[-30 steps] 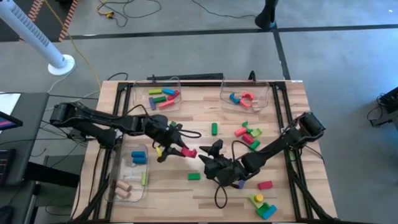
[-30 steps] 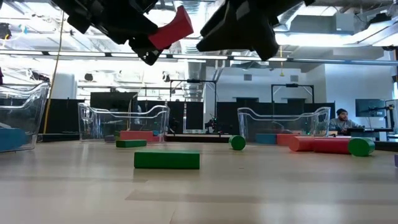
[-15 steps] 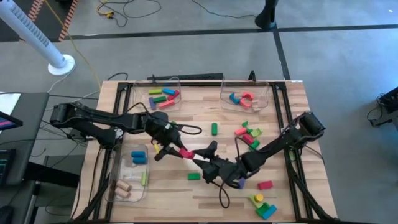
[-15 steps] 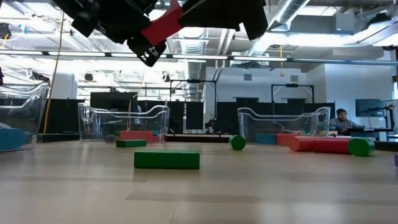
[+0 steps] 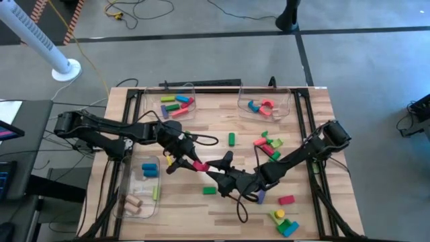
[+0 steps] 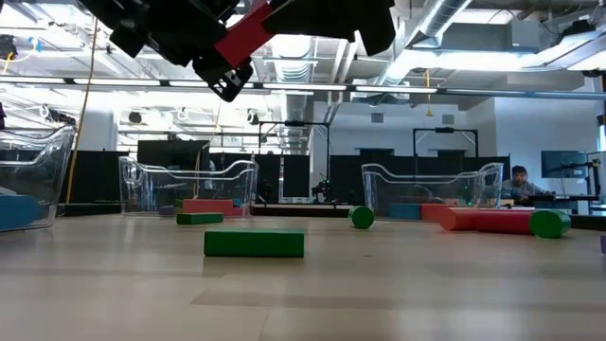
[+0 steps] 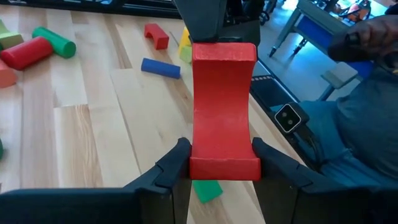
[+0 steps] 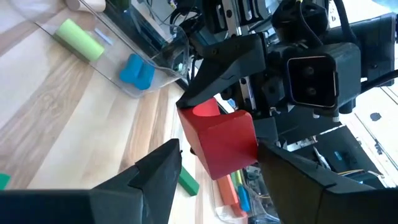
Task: Sort blocks by size
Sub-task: Put the red arch block into the top right transparent bin
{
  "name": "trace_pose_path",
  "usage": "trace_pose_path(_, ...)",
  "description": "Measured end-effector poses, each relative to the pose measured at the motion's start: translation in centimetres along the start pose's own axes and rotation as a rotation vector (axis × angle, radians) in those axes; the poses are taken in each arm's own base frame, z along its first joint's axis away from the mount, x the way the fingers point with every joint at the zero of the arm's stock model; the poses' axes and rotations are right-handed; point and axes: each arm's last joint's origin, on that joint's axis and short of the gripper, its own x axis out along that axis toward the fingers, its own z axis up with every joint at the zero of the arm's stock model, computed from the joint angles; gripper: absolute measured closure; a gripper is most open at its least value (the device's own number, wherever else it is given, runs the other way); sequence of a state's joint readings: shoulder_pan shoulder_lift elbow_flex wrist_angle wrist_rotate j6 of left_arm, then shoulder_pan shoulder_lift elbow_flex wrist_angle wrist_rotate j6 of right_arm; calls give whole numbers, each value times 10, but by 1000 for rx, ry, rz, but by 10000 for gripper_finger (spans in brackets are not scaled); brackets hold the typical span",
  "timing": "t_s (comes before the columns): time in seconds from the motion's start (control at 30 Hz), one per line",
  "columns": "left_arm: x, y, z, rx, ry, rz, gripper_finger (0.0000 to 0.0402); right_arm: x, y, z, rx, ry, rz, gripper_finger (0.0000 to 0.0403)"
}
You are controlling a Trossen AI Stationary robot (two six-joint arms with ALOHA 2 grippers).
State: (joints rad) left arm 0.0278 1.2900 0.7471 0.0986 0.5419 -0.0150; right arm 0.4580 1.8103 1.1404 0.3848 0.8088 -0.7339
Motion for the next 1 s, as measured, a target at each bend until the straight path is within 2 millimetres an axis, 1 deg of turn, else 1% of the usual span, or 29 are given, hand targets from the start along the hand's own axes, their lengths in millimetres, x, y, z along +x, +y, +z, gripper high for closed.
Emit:
trace_pose_path(0.5, 0, 0, 0, -1, 5, -13, 269, -11, 9, 5, -25, 18, -9, 152)
trace_pose_path(0.77, 0, -2, -2, -15, 26, -57, 269, -13, 10, 6, -28, 29, -22, 152)
trace_pose_path(0.87, 0, -2, -4, -13, 36, -64, 269, -12, 10, 6, 10, 21, -14, 152)
trace_pose_path(1.0, 0, -2, -4, -8, 36, -64, 269, -7, 9, 4, 68, -36, 67, 152)
